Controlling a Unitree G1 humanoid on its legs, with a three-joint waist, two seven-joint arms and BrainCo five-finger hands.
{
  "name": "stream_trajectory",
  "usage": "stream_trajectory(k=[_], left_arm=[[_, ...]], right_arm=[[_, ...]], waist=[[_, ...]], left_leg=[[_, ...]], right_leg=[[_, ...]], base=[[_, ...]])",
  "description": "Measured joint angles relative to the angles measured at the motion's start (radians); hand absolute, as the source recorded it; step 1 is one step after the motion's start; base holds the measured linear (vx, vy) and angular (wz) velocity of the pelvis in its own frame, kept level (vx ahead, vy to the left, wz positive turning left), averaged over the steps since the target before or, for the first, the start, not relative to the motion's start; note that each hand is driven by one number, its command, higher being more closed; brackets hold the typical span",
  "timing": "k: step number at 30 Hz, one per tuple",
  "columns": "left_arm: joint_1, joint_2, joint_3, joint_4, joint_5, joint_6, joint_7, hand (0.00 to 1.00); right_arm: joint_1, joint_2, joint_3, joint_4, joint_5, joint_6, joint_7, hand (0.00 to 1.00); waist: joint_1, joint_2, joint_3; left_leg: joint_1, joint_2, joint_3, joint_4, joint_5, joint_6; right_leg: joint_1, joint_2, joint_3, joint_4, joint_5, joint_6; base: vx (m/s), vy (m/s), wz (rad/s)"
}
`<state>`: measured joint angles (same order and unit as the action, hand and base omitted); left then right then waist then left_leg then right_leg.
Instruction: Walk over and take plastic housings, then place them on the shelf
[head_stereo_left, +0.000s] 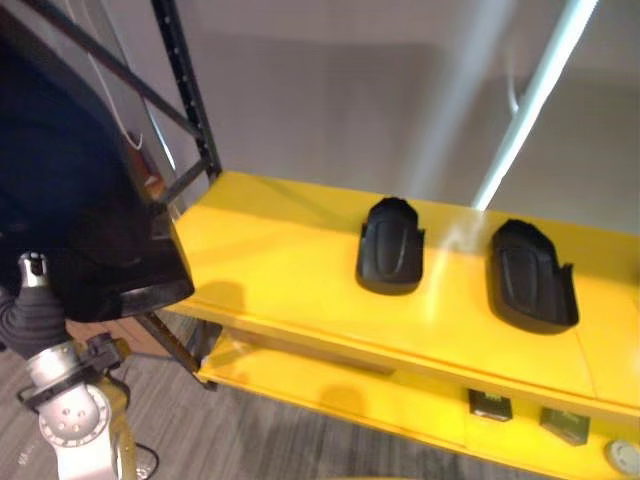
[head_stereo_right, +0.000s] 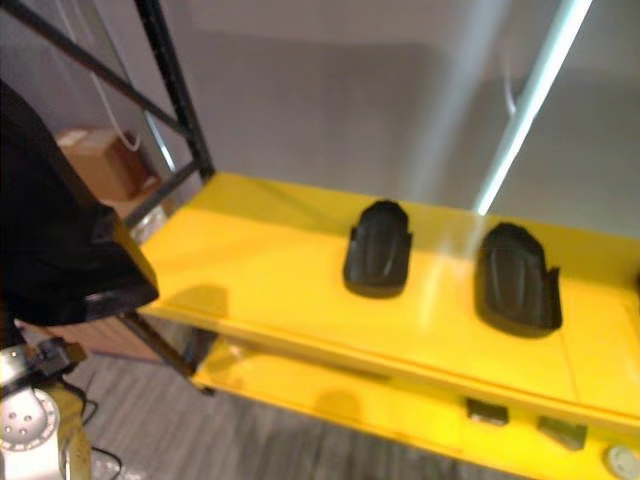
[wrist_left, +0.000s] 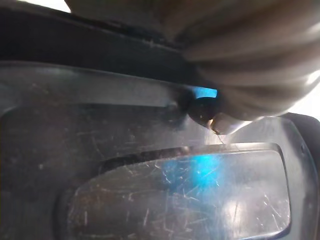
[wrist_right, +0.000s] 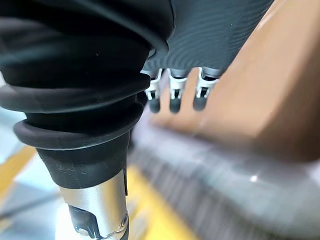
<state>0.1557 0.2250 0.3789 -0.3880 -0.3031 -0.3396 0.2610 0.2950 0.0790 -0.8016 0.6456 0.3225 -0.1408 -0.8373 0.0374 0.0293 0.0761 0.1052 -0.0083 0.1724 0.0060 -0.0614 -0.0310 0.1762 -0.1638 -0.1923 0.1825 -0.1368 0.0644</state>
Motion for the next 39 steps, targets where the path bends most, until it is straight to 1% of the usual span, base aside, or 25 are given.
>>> stream_trajectory(k=[2, 5, 6, 7, 8, 10, 11, 13, 14, 15, 17, 19, 21, 24, 26, 27, 29, 30, 31, 32, 33, 35, 37, 38, 39], left_arm=[[-0.016, 0.000, -0.028, 0.002, -0.004, 0.011, -0.001, 1.00], [-0.046, 0.000, -0.035, 0.013, -0.006, 0.008, 0.009, 1.00], [-0.070, 0.001, -0.036, 0.033, -0.014, -0.013, 0.041, 1.00], [-0.078, 0.001, -0.037, 0.046, -0.015, -0.022, 0.049, 1.00], [-0.086, -0.002, -0.038, 0.062, -0.015, -0.028, 0.054, 1.00], [-0.097, -0.021, -0.050, 0.113, -0.025, -0.029, 0.079, 1.00], [-0.097, -0.029, -0.049, 0.119, -0.038, -0.029, 0.086, 1.00], [-0.119, -0.038, -0.049, 0.119, -0.045, -0.038, 0.114, 1.00], [-0.146, -0.038, -0.048, 0.119, -0.045, -0.039, 0.121, 1.00], [-0.160, -0.038, -0.048, 0.119, -0.045, -0.039, 0.125, 1.00], [-0.205, -0.035, -0.046, 0.119, -0.043, -0.046, 0.143, 1.00], [-0.231, -0.034, -0.046, 0.129, -0.043, -0.061, 0.160, 1.00], [-0.246, -0.021, -0.044, 0.147, -0.041, -0.065, 0.172, 1.00], [-0.310, 0.061, -0.044, 0.209, -0.041, -0.048, 0.172, 1.00], [-0.370, 0.158, -0.042, 0.259, -0.050, 0.019, 0.136, 1.00], [-0.387, 0.189, -0.041, 0.276, -0.051, 0.044, 0.125, 1.00], [-0.458, 0.304, -0.040, 0.380, -0.072, 0.129, 0.093, 1.00], [-0.475, 0.328, -0.039, 0.407, -0.085, 0.152, 0.085, 1.00], [-0.514, 0.370, -0.037, 0.461, -0.093, 0.195, 0.073, 1.00], [-0.537, 0.393, -0.037, 0.488, -0.093, 0.214, 0.067, 1.00], [-0.604, 0.447, -0.038, 0.562, -0.115, 0.262, 0.041, 1.00], [-0.645, 0.482, -0.040, 0.609, -0.123, 0.294, 0.035, 1.00], [-0.713, 0.534, -0.044, 0.690, -0.141, 0.343, 0.019, 1.00], [-0.736, 0.554, -0.050, 0.724, -0.173, 0.382, -0.002, 1.00], [-0.747, 0.557, -0.052, 0.738, -0.178, 0.403, -0.008, 1.00]], right_arm=[[-0.010, -0.006, 0.008, 0.002, 0.000, -0.009, -0.025, 0.00], [-0.069, -0.013, 0.029, 0.002, 0.010, -0.016, -0.053, 0.00], [-0.136, -0.034, 0.047, 0.001, 0.054, -0.027, -0.033, 0.00], [-0.151, -0.041, 0.050, 0.001, 0.065, -0.031, -0.015, 0.00], [-0.165, -0.049, 0.050, 0.001, 0.072, -0.032, 0.000, 0.00], [-0.174, -0.082, 0.053, 0.001, 0.097, -0.047, 0.097, 0.00], [-0.173, -0.091, 0.059, 0.001, 0.097, -0.055, 0.121, 0.00], [-0.172, -0.102, 0.093, 0.001, 0.094, -0.089, 0.230, 0.00], [-0.173, -0.106, 0.122, -0.001, 0.078, -0.101, 0.279, 0.00], [-0.176, -0.108, 0.139, -0.003, 0.060, -0.104, 0.300, 0.00], [-0.197, -0.120, 0.208, -0.015, 0.002, -0.130, 0.386, 0.00], [-0.211, -0.139, 0.251, -0.024, -0.043, -0.138, 0.434, 0.00], [-0.230, -0.168, 0.293, -0.026, -0.067, -0.139, 0.474, 0.00], [-0.254, -0.217, 0.343, -0.044, -0.103, -0.139, 0.525, 0.00], [-0.254, -0.252, 0.368, -0.044, -0.111, -0.137, 0.544, 0.00], [-0.254, -0.259, 0.372, -0.043, -0.112, -0.137, 0.551, 0.00], [-0.252, -0.283, 0.375, -0.040, -0.126, -0.132, 0.562, 0.00], [-0.251, -0.289, 0.374, -0.040, -0.131, -0.130, 0.568, 0.00], [-0.250, -0.302, 0.374, -0.040, -0.135, -0.123, 0.579, 0.00], [-0.250, -0.310, 0.374, -0.040, -0.140, -0.120, 0.581, 0.00], [-0.250, -0.330, 0.374, -0.039, -0.140, -0.118, 0.600, 0.00], [-0.250, -0.339, 0.374, -0.038, -0.140, -0.118, 0.609, 0.00], [-0.250, -0.350, 0.373, -0.032, -0.140, -0.117, 0.629, 0.00], [-0.250, -0.352, 0.373, -0.023, -0.140, -0.116, 0.643, 0.00], [-0.250, -0.352, 0.373, -0.017, -0.141, -0.115, 0.646, 0.00]], waist=[[-0.006, 0.015, 0.009], [-0.008, 0.019, 0.037], [0.001, 0.006, 0.091], [0.002, 0.000, 0.107], [0.000, 0.000, 0.122], [-0.008, 0.017, 0.151], [-0.014, 0.021, 0.153], [-0.025, 0.027, 0.154], [-0.026, 0.028, 0.160], [-0.025, 0.029, 0.168], [-0.025, 0.029, 0.206], [-0.024, 0.025, 0.231], [-0.021, 0.024, 0.237], [-0.021, 0.026, 0.272], [-0.022, 0.026, 0.275], [-0.023, 0.027, 0.275], [-0.030, 0.029, 0.276], [-0.032, 0.029, 0.277], [-0.035, 0.029, 0.283], [-0.035, 0.028, 0.292], [-0.037, 0.027, 0.317], [-0.037, 0.025, 0.329], [-0.040, 0.021, 0.344], [-0.043, 0.020, 0.347], [-0.044, 0.020, 0.347]], left_leg=[[-0.034, 0.015, 0.008, 0.034, -0.016, 0.001], [-0.132, 0.026, 0.031, 0.091, -0.030, -0.005], [-0.177, 0.022, 0.060, 0.108, -0.027, -0.005], [-0.185, 0.017, 0.068, 0.105, -0.020, -0.004], [-0.193, 0.016, 0.073, 0.106, -0.014, -0.002], [-0.198, 0.022, 0.085, 0.092, 0.004, 0.001], [-0.201, 0.022, 0.086, 0.087, 0.008, 0.001], [-0.231, 0.022, 0.085, 0.088, 0.021, 0.003], [-0.245, 0.022, 0.085, 0.090, 0.029, 0.006], [-0.247, 0.022, 0.085, 0.090, 0.030, 0.006], [-0.247, 0.021, 0.088, 0.091, 0.030, 0.006], [-0.249, 0.012, 0.089, 0.091, 0.030, 0.006], [-0.267, 0.011, 0.094, 0.091, 0.032, 0.003], [-0.274, 0.019, 0.096, 0.089, 0.037, -0.004], [-0.274, 0.021, 0.101, 0.079, 0.040, -0.006], [-0.272, 0.021, 0.102, 0.073, 0.042, -0.005], [-0.269, 0.021, 0.108, 0.073, 0.042, -0.005], [-0.269, 0.021, 0.109, 0.073, 0.042, -0.005], [-0.266, 0.022, 0.109, 0.074, 0.042, -0.005], [-0.264, 0.022, 0.110, 0.075, 0.042, -0.005], [-0.264, 0.024, 0.110, 0.078, 0.042, -0.005], [-0.269, 0.026, 0.110, 0.081, 0.042, -0.005], [-0.283, 0.028, 0.111, 0.093, 0.042, -0.005], [-0.283, 0.028, 0.111, 0.093, 0.042, -0.005], [-0.283, 0.028, 0.111, 0.094, 0.042, -0.005]], right_leg=[[-0.041, 0.008, 0.018, 0.029, -0.001, -0.001], [-0.146, 0.006, 0.042, 0.076, -0.017, 0.000], [-0.200, -0.004, 0.065, 0.081, -0.042, 0.013], [-0.212, -0.011, 0.064, 0.077, -0.052, 0.020], [-0.216, -0.013, 0.064, 0.069, -0.056, 0.028], [-0.233, -0.010, 0.063, 0.073, -0.053, 0.029], [-0.240, -0.010, 0.064, 0.076, -0.053, 0.028], [-0.277, -0.010, 0.064, 0.090, -0.055, 0.026], [-0.295, -0.010, 0.065, 0.099, -0.055, 0.025], [-0.300, -0.011, 0.065, 0.106, -0.057, 0.023], [-0.322, -0.015, 0.068, 0.147, -0.071, 0.015], [-0.342, -0.025, 0.071, 0.182, -0.094, 0.016], [-0.377, -0.026, 0.083, 0.209, -0.106, 0.014], [-0.391, -0.020, 0.084, 0.219, -0.107, 0.012], [-0.403, -0.017, 0.086, 0.226, -0.107, 0.011], [-0.404, -0.017, 0.086, 0.226, -0.107, 0.011], [-0.405, -0.017, 0.088, 0.228, -0.107, 0.011], [-0.405, -0.017, 0.088, 0.228, -0.107, 0.011], [-0.405, -0.017, 0.089, 0.231, -0.107, 0.011], [-0.405, -0.017, 0.089, 0.235, -0.107, 0.011], [-0.407, -0.016, 0.089, 0.243, -0.107, 0.011], [-0.412, -0.015, 0.090, 0.246, -0.107, 0.011], [-0.423, -0.014, 0.094, 0.252, -0.107, 0.011], [-0.424, -0.014, 0.094, 0.253, -0.107, 0.011], [-0.424, -0.013, 0.094, 0.253, -0.107, 0.011]], base=[[-0.10, -0.035, -0.26], [-0.18, -0.033, -0.23], [-0.19, -0.045, -0.40], [-0.18, -0.053, -0.35], [-0.11, -0.051, -0.11], [-0.09, -0.048, -0.04], [0.00, 0.000, 0.00], [0.02, -0.025, 0.05], [0.04, -0.019, 0.05], [0.05, -0.015, 0.01], [0.00, 0.000, 0.00], [0.00, 0.000, 0.00], [0.01, -0.020, -0.02], [0.02, -0.044, -0.02], [0.03, -0.026, -0.04], [0.04, -0.015, -0.06], [0.04, -0.010, -0.06], [0.03, -0.008, -0.05], [0.02, -0.007, -0.04], [0.00, 0.000, 0.00], [0.00, 0.000, 0.00], [0.00, 0.000, 0.00], [0.00, 0.000, 0.00], [0.00, 0.000, 0.00], [0.00, 0.000, 0.00]])
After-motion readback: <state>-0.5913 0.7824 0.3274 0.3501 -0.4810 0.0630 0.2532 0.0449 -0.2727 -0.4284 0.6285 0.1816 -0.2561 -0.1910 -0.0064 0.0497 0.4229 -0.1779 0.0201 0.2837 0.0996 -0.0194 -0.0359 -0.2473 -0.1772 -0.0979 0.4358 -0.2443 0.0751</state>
